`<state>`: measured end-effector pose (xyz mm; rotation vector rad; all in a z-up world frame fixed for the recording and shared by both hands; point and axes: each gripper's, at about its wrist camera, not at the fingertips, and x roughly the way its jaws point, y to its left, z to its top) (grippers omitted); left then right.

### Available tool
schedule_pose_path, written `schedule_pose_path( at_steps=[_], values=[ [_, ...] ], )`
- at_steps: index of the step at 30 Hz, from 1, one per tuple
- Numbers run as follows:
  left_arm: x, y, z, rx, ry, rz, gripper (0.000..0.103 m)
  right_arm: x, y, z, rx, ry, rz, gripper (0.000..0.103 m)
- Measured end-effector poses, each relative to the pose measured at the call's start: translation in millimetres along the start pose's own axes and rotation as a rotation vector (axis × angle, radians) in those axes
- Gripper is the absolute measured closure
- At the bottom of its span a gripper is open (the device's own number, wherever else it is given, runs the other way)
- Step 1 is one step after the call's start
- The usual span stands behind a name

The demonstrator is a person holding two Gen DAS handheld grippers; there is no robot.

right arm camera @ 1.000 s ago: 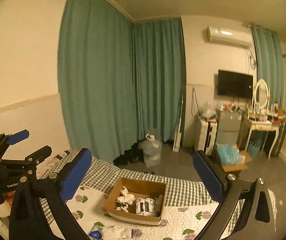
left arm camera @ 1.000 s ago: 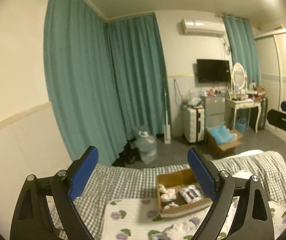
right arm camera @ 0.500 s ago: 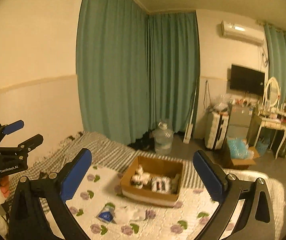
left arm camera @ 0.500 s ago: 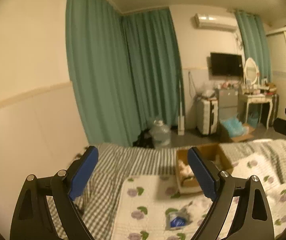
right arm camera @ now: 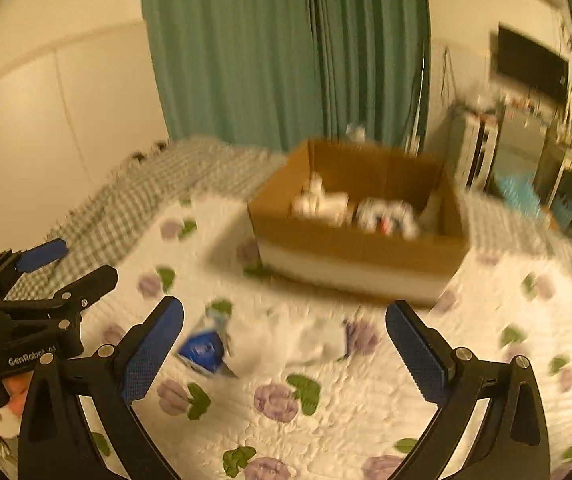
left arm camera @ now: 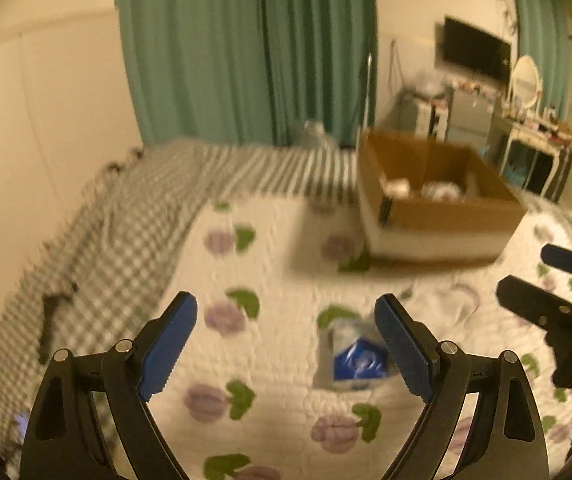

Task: Organize soft objects
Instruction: 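Grasp the blue Vinda tissue pack with the left tool while the right tool grasps the white glove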

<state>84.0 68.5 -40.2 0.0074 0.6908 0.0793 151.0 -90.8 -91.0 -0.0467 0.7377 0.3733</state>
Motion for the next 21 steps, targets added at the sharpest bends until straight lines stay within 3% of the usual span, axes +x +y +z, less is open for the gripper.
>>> schedule_pose_path(
  at_steps=[6, 10, 17, 19, 20, 21],
  values=[
    [47.9, -5.2, -33.4, -0.03, 0.118, 0.015, 0.011, 73.1, -4.8, -30.4, 0.005, 0.129, 0.052, 0.007],
    [63.2, -8.3, -45.1, -0.018, 0.153, 0.031, 0.011, 111.2, -6.2, -45.2, 0.013, 0.2, 0.069, 0.009],
    [77.3, -13.7, -56.3, 0.002, 0.18, 0.026, 0.012, 133.0, -3.8, -53.6, 0.012, 0.205, 0.088, 0.01],
    [79.1, -17.2, -58.2, 0.009, 0.185, 0.024, 0.012, 133.1, -5.2, -54.5, 0.021, 0.195, 0.099, 0.016],
    [79.2, -19.7, -58.9, 0.012, 0.186, 0.023, 0.012, 132.4, -5.5, -54.8, 0.023, 0.189, 0.102, 0.022],
    [78.9, -22.4, -59.7, 0.017, 0.189, 0.019, 0.012, 131.0, -5.7, -54.7, 0.029, 0.178, 0.111, 0.035]
  ],
)
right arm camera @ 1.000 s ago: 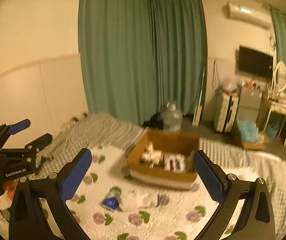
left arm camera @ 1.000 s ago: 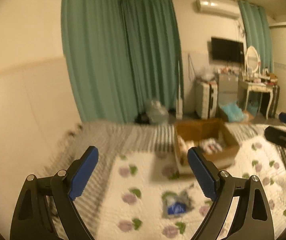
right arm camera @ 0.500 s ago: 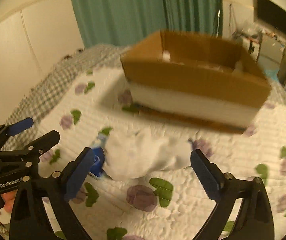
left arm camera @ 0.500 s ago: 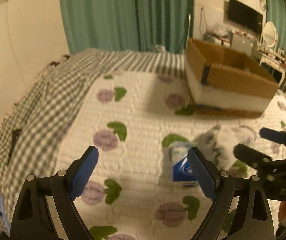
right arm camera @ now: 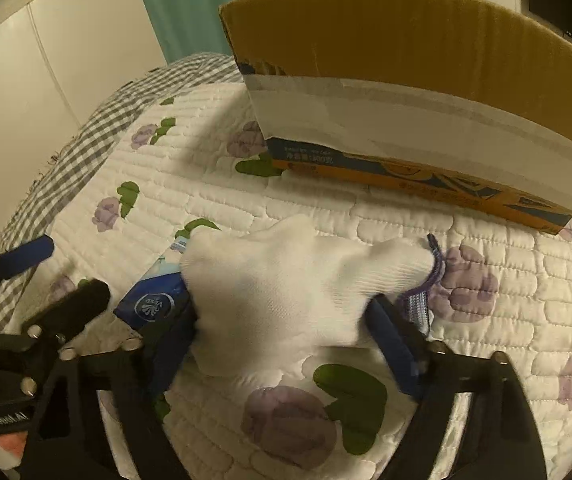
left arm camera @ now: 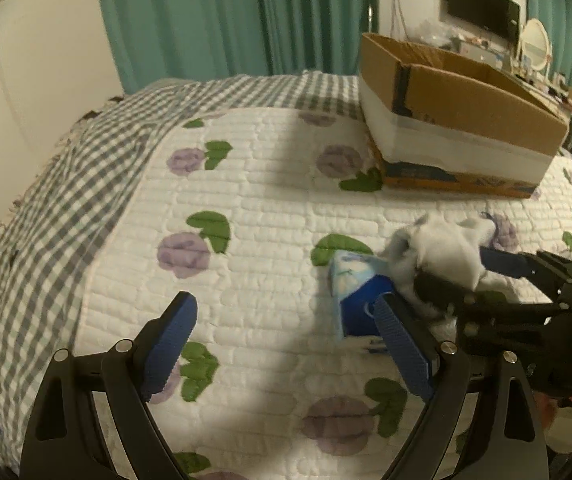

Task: Organize soft objects
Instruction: 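Grasp the blue Vinda tissue pack with the left tool while the right tool grasps the white glove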

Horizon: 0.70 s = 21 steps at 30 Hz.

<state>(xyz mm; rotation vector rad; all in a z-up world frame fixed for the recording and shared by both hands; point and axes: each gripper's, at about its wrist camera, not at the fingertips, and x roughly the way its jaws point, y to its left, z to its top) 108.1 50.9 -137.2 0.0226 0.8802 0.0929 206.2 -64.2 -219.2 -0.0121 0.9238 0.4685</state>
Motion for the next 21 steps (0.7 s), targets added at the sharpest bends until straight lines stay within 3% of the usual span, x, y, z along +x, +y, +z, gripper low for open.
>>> schedule_pose_path(
  at_steps=[3, 5, 11, 14, 19, 21],
  values=[
    [0.9, -6.0, -1.1, 0.011, 0.01, -0.005, 0.012, -15.6, -5.0, 1.9, 0.023, -0.041, 0.027, 0.062],
    [-0.5, -13.0, -2.5, 0.026, 0.015, -0.019, 0.012, -26.0, -8.7, 2.1, 0.037, -0.066, 0.034, 0.068],
    [9.7, -39.4, -6.1, 0.069, 0.052, -0.089, 0.013, -58.6, -25.5, 5.9, 0.04, -0.144, -0.054, 0.069],
    [22.7, -47.3, -5.9, 0.077, 0.072, -0.09, 0.014, -66.5, -38.4, 7.0, 0.073, -0.161, -0.053, 0.069],
    [42.3, -45.9, -6.6, 0.059, 0.098, -0.09, 0.049, -64.0, -43.4, 7.0, 0.091, -0.155, -0.051, 0.069],
    [44.1, -46.2, -6.6, 0.054, 0.105, -0.115, 0.052, -62.9, -41.0, 6.5, 0.083, -0.148, -0.056, 0.069]
  ],
)
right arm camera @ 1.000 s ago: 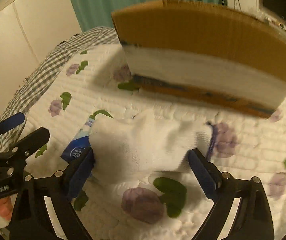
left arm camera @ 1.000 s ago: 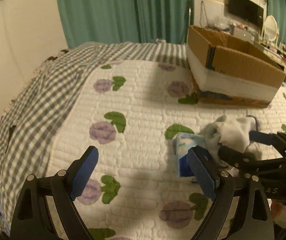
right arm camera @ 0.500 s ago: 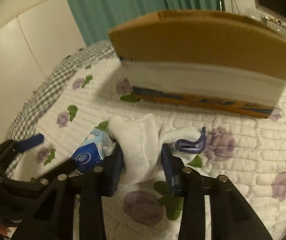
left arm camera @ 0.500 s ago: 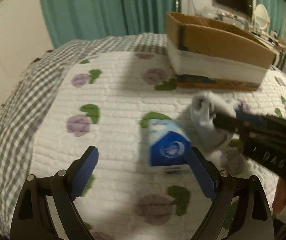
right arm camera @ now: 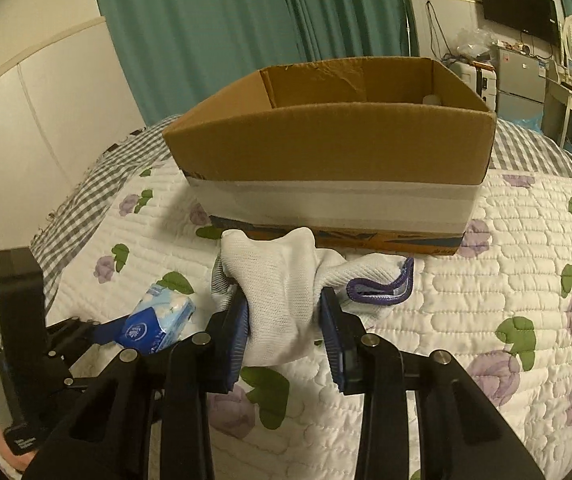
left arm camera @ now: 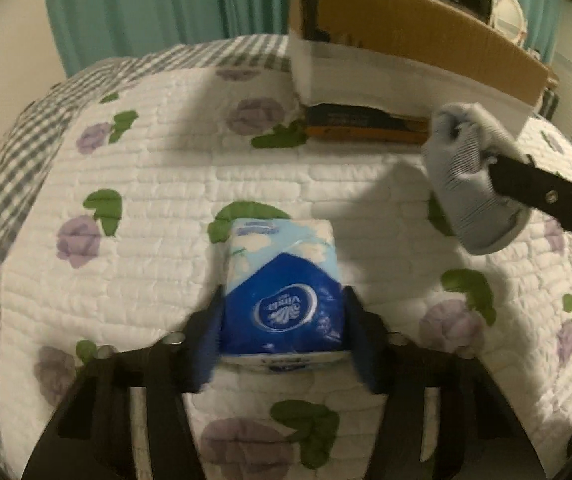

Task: Organize soft objects
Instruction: 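Grasp the blue Vinda tissue pack with the left tool while the right tool grasps the white glove, then carry the tissue pack and glove into the cardboard box and open both tools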

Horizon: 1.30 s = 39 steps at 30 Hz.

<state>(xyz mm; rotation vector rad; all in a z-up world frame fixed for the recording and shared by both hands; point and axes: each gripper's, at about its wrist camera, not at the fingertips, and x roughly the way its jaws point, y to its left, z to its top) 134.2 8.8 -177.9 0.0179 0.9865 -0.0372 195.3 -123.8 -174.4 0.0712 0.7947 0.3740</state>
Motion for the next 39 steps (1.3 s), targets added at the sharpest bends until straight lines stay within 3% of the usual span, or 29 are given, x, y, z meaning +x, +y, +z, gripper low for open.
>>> schedule_pose_path(
  at_steps=[5, 11, 19, 28, 33, 39],
  values=[
    [-14.6, -3.4, 1.8, 0.021, -0.015, -0.011, 0.053, -11.6, 3.2, -3.8, -0.014, 0.006, -0.013, 0.069],
    [-58.3, -5.3, 11.9, 0.024, -0.076, -0.026, 0.053, -53.8, 13.5, 3.7, -0.054, -0.016, -0.057, 0.069],
    [-140.7, -6.3, 42.0, 0.034, -0.224, -0.043, 0.053, -147.8, 36.0, 39.7, -0.126, -0.125, -0.122, 0.069],
    [-213.4, -20.1, 84.9, 0.099, -0.384, -0.045, 0.053, -224.8, 45.0, 82.6, -0.145, -0.257, -0.154, 0.069],
    [-226.1, -27.9, 115.4, 0.128, -0.446, -0.05, 0.053, -245.0, 42.0, 113.0, -0.155, -0.317, -0.163, 0.069],
    [-208.0, -39.3, 151.9, 0.149, -0.465, -0.057, 0.053, -230.5, 25.1, 151.5, -0.145, -0.341, -0.164, 0.069]
  ],
)
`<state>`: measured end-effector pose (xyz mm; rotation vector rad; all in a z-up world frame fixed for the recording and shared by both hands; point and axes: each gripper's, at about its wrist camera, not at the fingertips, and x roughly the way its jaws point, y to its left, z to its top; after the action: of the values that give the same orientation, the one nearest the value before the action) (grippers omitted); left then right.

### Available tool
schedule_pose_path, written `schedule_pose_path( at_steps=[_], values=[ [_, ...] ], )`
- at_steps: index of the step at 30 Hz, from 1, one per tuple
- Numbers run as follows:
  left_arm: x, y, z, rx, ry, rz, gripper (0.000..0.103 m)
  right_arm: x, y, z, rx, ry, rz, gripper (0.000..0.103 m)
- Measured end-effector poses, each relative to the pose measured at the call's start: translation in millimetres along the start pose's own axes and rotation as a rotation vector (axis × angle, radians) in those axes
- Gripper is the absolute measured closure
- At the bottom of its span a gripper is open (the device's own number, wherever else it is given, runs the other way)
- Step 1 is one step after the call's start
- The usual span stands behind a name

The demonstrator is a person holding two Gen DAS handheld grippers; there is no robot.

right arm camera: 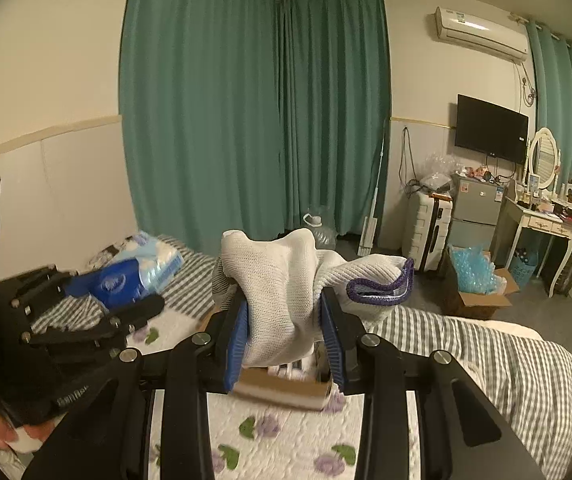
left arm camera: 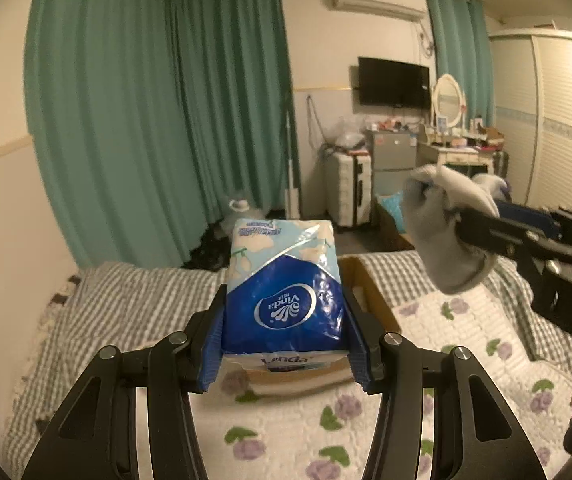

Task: Organize soft objects
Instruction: 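Carry the tissue pack and glove into the cardboard box and open both tools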

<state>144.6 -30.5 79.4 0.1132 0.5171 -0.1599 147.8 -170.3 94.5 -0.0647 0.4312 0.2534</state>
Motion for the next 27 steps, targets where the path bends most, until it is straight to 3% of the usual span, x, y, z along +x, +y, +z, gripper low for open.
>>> schedule_pose_path(
  at_steps=[8, 13, 18, 22, 24, 25, 26, 27],
  values=[
    [84.2, -0.2, 1.7, 0.0, 0.054, 0.009, 0.053, 88.4, -24.4, 4.6, 0.031, 0.052, 0.006, 0.069],
    [132.1, 7.8, -5.6, -0.01, 0.085, 0.023, 0.052, 156.1, -37.2, -12.8, 0.06, 0.12, 0.023, 0.068],
    [171.3, 6.5, -19.5, 0.019, 0.11, 0.026, 0.051, 208.1, -43.1, -34.8, 0.093, 0.174, 0.077, 0.067],
    [191.9, 4.9, -34.6, 0.027, 0.123, 0.01, 0.05, 240.3, -45.1, -50.1, 0.092, 0.213, 0.071, 0.063],
    [200.3, 3.3, -38.9, 0.024, 0.144, 0.009, 0.044, 250.6, -47.2, -56.0, 0.108, 0.223, 0.07, 0.056],
    [205.8, 2.8, -43.4, 0.023, 0.168, 0.008, 0.033, 253.9, -47.5, -57.5, 0.112, 0.227, 0.075, 0.049],
    [210.4, 0.9, -44.4, 0.025, 0.181, 0.006, 0.026, 257.0, -48.8, -59.3, 0.116, 0.232, 0.077, 0.033],
    [214.2, -0.7, -46.5, 0.034, 0.197, 0.009, 0.025, 257.2, -49.3, -60.2, 0.116, 0.228, 0.068, 0.03]
  ],
)
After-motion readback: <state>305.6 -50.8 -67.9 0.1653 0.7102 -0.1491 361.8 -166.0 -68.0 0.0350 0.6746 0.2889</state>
